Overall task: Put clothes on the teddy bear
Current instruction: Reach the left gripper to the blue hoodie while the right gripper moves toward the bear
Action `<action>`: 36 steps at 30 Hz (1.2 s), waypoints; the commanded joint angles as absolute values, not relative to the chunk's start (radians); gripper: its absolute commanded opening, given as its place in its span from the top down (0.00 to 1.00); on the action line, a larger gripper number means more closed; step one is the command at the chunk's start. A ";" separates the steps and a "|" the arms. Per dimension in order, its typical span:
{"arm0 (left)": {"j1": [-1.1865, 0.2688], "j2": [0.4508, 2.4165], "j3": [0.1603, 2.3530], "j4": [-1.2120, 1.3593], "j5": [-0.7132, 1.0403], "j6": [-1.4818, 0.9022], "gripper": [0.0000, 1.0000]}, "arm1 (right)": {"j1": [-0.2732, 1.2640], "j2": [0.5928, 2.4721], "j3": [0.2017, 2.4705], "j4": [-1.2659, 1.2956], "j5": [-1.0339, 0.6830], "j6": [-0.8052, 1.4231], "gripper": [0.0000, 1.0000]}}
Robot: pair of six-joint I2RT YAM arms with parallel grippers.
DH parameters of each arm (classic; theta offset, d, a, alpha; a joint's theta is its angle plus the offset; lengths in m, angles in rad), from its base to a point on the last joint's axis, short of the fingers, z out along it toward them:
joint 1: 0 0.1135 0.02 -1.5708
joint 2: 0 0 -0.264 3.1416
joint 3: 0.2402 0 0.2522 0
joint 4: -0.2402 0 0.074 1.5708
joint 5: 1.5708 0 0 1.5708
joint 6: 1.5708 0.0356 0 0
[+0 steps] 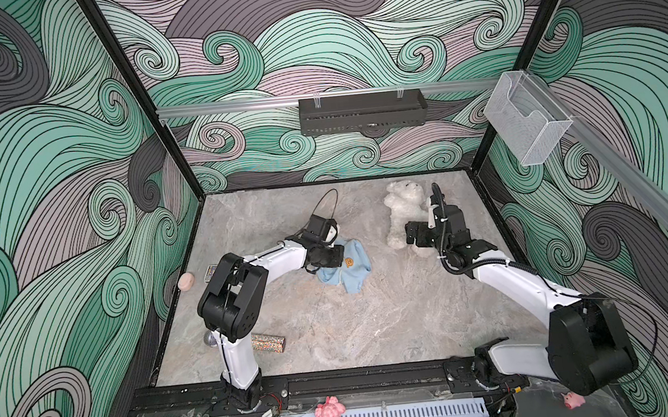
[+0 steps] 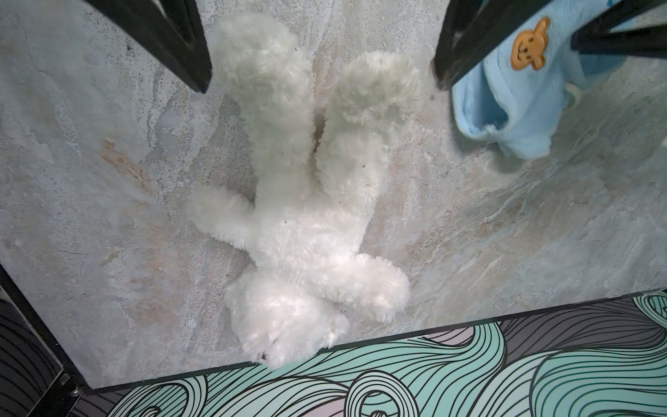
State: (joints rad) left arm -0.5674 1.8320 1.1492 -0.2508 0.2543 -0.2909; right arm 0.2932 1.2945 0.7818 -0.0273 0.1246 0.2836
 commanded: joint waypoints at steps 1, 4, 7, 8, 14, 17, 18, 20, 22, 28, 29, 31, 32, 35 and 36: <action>-0.553 1.779 1.158 -0.362 0.111 -0.205 1.00 | 0.295 1.291 0.758 -0.023 0.114 0.294 0.04; -0.510 1.834 1.227 -0.454 -0.040 -0.163 0.98 | 0.300 1.326 0.758 0.006 0.048 0.330 0.05; -0.450 1.883 1.322 -0.539 -0.105 -0.190 0.83 | 0.320 1.365 0.772 0.011 0.027 0.345 0.05; -0.441 1.883 1.340 -0.553 -0.119 -0.206 0.73 | 0.327 1.372 0.775 0.010 0.026 0.345 0.05; -0.484 1.726 1.230 -0.465 -0.102 -0.270 0.31 | 0.356 1.396 0.775 0.008 0.033 0.337 0.05; -0.528 1.680 1.143 -0.376 -0.046 -0.260 0.30 | 0.357 1.412 0.772 0.024 0.037 0.336 0.05; -0.541 1.679 1.133 -0.362 -0.043 -0.253 0.30 | 0.356 1.419 0.773 0.031 0.039 0.336 0.05; -0.569 1.702 1.142 -0.367 -0.057 -0.233 0.31 | 0.357 1.435 0.780 0.036 0.038 0.334 0.05; -0.592 1.745 1.181 -0.386 -0.062 -0.220 0.33 | 0.357 1.445 0.786 0.037 0.033 0.336 0.05; -0.636 1.881 1.298 -0.404 -0.116 -0.193 0.32 | 0.356 1.441 0.772 0.048 0.026 0.346 0.05; -0.639 1.903 1.317 -0.408 -0.134 -0.195 0.32 | 0.357 1.435 0.767 0.052 0.020 0.349 0.05; -0.639 1.937 1.350 -0.409 -0.159 -0.194 0.34 | 0.357 1.429 0.764 0.054 0.006 0.354 0.05; -0.639 1.953 1.366 -0.412 -0.174 -0.193 0.37 | 0.357 1.427 0.764 0.055 0.001 0.356 0.05; -0.638 1.993 1.402 -0.420 -0.230 -0.200 0.45 | 0.357 1.423 0.763 0.052 0.000 0.357 0.05; -0.638 2.003 1.410 -0.426 -0.243 -0.200 0.50 | 0.357 1.421 0.762 0.049 -0.001 0.357 0.05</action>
State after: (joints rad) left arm -0.6338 1.9743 1.3663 -0.4004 -0.1658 -0.2085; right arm 0.3542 1.4456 0.7712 0.0360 0.0143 0.3386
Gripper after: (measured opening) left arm 0.532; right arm 0.948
